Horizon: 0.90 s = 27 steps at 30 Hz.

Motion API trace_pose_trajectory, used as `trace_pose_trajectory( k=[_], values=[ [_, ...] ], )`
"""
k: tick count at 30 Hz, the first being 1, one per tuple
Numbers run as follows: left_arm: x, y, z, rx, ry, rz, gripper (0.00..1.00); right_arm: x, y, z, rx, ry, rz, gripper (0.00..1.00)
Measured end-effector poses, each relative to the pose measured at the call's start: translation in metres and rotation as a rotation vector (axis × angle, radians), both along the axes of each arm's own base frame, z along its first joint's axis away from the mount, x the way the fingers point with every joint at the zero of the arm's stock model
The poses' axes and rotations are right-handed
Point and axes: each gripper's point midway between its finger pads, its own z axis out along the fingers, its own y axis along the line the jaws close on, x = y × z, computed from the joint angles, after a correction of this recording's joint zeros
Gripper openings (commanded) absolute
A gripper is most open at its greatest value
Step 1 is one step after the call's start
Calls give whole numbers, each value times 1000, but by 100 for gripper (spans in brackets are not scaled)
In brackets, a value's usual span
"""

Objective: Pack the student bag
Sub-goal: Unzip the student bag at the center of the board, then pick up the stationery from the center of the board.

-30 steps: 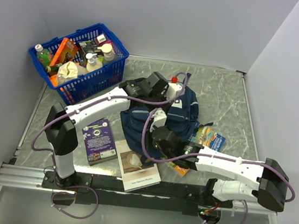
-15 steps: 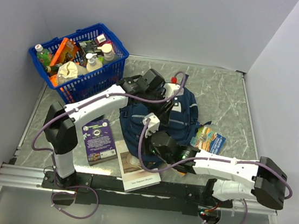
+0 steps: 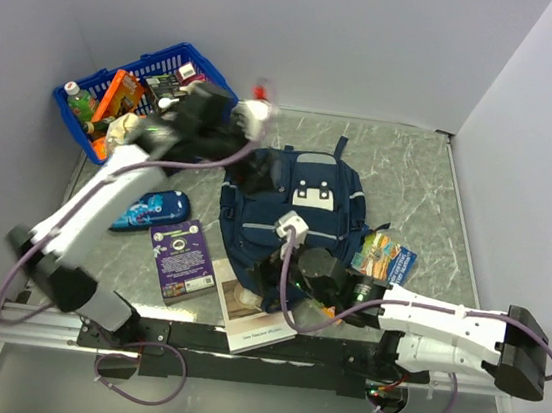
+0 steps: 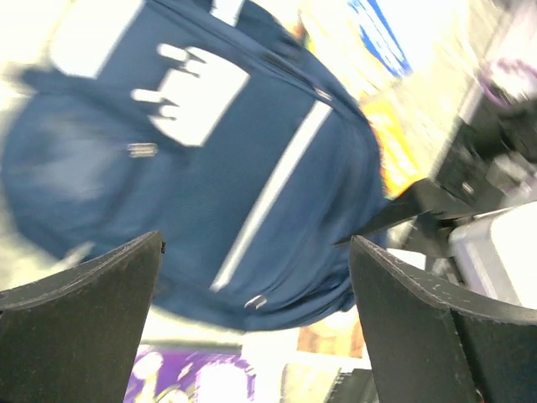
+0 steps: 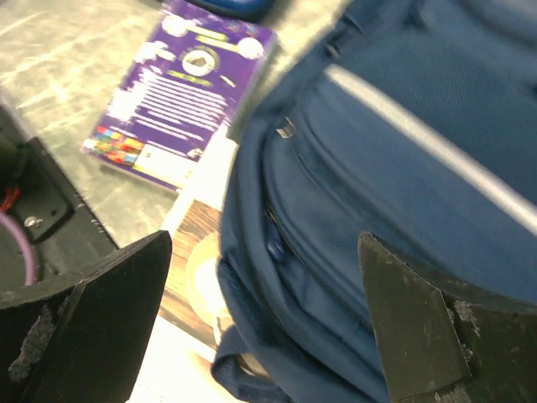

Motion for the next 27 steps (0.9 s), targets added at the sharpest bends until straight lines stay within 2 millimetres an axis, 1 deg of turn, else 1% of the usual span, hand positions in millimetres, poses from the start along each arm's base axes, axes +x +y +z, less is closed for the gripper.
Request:
trace_pose_trajectory(
  k=[1,2,3,4,6,7,8,9,11,13,14,16,17,18,20,22,24,25,26,27],
  values=[
    [2,16,16,-17,-38,38,97,1,3,6,-3,-11,14,100],
    [4,34,34,-34,-88,81,96,2,10,17,-2,-25,33,100],
    [4,45,45,-43,-119,105,96,5,18,28,3,-44,50,100],
    [4,64,62,-60,-172,151,96,8,26,40,9,-59,70,100],
    [-2,94,85,-75,-247,218,97,18,46,62,30,-78,106,100],
    [-3,112,94,-78,-286,264,96,26,56,70,41,-81,116,100],
    [-5,130,99,-74,-315,305,96,35,65,77,56,-75,125,100],
    [-7,148,98,-62,-333,349,96,43,73,79,63,-61,133,100],
    [-6,186,92,-23,-349,447,96,68,93,85,87,-16,144,100],
    [-5,234,73,49,-335,569,96,97,110,85,116,43,150,100],
    [-4,255,63,81,-317,621,96,110,118,83,132,74,155,100],
    [-4,292,36,133,-252,699,96,134,131,76,158,140,161,100],
    [-5,316,17,156,-191,748,96,148,140,73,182,181,170,100],
    [-7,329,5,164,-150,772,96,158,146,65,191,219,172,100],
    [-11,363,-25,165,-30,827,97,174,152,52,203,279,166,100],
    [-18,389,-55,138,82,866,96,182,156,36,196,342,162,100],
    [-31,404,-84,99,188,898,96,184,160,25,193,388,164,100],
    [-36,404,-94,80,225,902,96,182,161,20,192,412,168,100],
    [-42,401,-105,58,259,903,97,179,162,18,193,432,174,100],
    [-47,396,-112,41,284,904,96,179,162,16,196,446,177,100]
  ],
)
